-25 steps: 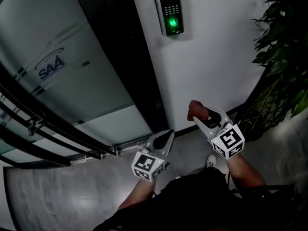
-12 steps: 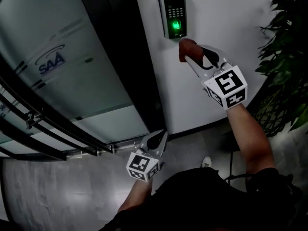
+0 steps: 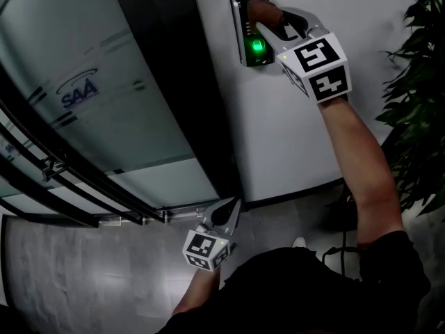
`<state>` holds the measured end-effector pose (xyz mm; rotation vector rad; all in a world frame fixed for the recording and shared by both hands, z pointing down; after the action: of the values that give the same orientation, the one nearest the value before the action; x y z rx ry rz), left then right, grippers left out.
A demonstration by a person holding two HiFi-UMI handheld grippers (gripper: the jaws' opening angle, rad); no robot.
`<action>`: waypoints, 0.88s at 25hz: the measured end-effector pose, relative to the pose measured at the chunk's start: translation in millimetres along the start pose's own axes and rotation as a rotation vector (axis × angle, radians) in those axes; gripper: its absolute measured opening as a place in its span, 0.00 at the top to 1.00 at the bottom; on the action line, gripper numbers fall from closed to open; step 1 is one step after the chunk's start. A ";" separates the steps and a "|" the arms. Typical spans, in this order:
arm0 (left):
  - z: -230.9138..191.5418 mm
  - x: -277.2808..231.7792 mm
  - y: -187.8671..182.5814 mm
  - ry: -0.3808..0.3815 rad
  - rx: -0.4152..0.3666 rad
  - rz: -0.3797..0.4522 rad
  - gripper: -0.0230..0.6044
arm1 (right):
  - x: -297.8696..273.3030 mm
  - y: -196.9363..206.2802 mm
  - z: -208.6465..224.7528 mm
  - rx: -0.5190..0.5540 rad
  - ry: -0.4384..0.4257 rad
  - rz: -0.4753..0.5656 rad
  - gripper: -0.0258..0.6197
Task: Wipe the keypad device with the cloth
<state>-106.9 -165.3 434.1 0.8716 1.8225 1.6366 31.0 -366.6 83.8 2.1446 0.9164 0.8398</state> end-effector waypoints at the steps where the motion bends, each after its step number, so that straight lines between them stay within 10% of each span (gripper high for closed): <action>1: -0.7 0.2 0.7 -0.006 0.001 -0.002 0.94 | -5.0 -2.6 3.3 0.010 0.006 -0.001 0.73; 22: -13.6 10.3 2.2 0.000 0.013 -0.026 0.94 | -28.1 18.3 -13.4 0.040 0.060 -0.052 0.73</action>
<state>-123.6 -166.1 438.3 0.8503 1.8395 1.6106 12.1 -394.3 97.1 2.1297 1.0229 0.8715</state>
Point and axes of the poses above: the fingertips, and each gripper's own axes: x backward along the fingers, z to its right, y out of its underside, the point moved 4 cm from there along x, backward along the fingers, and after that the axes turned 7 degrees about z, right-handed, at the moved point
